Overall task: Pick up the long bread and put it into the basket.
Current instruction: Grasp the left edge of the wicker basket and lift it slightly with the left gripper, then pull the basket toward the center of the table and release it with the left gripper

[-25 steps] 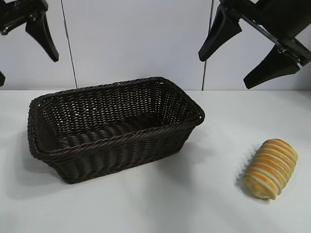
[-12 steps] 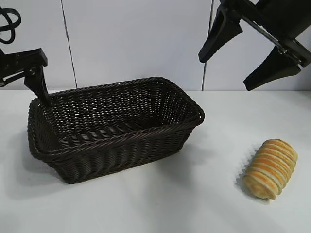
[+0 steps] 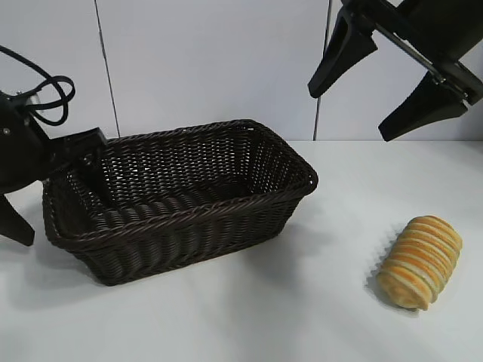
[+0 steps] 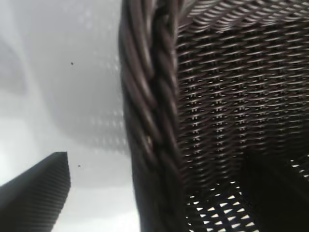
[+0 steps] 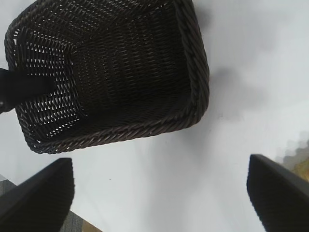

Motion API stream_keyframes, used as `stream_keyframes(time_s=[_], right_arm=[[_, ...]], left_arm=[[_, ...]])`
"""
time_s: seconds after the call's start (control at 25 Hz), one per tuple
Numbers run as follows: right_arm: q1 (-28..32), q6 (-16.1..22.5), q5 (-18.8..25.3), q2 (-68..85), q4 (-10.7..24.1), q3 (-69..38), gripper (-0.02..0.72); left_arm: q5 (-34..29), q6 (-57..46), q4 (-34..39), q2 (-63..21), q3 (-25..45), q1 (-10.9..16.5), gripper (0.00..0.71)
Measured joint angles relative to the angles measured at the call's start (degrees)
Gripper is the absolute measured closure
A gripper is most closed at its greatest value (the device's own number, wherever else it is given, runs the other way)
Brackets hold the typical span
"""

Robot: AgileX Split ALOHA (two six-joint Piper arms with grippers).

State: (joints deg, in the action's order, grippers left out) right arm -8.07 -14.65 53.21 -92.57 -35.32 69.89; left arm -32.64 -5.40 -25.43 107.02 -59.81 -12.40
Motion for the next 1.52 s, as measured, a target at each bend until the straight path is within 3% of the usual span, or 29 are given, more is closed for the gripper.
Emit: stream_keyframes(time_s=[0.04,0.32,0.68,0.96,1.24,1.52], right_arm=[[0.0,0.0,0.0,0.0,0.0,0.0,0.008],[0.0,0.0,0.0,0.0,0.0,0.0,0.008],[0.0,0.0,0.0,0.0,0.0,0.0,0.008],[0.0,0.0,0.0,0.0,0.0,0.0,0.008],[0.0,0.0,0.0,0.0,0.0,0.0,0.008],[0.0,0.0,0.2,0.0,0.0,0.0,0.008]], left_arm=[[0.1,-0.2,-0.5,0.0,-0.4,0.0,0.609],[-5.5,1.5,0.7,0.5,-6.4,0.0,0.611],[-18.8,6.4,-0.1,0.7,-22.0,0.0,0.611],[-19.7,9.9,-0.8,2.8,-23.5,-0.3,0.611],[-18.1,12.8,-0.7,10.4,-23.5,-4.7,0.611],[-16.3,11.7,-1.0,12.4,-23.5,-4.7,0.611]])
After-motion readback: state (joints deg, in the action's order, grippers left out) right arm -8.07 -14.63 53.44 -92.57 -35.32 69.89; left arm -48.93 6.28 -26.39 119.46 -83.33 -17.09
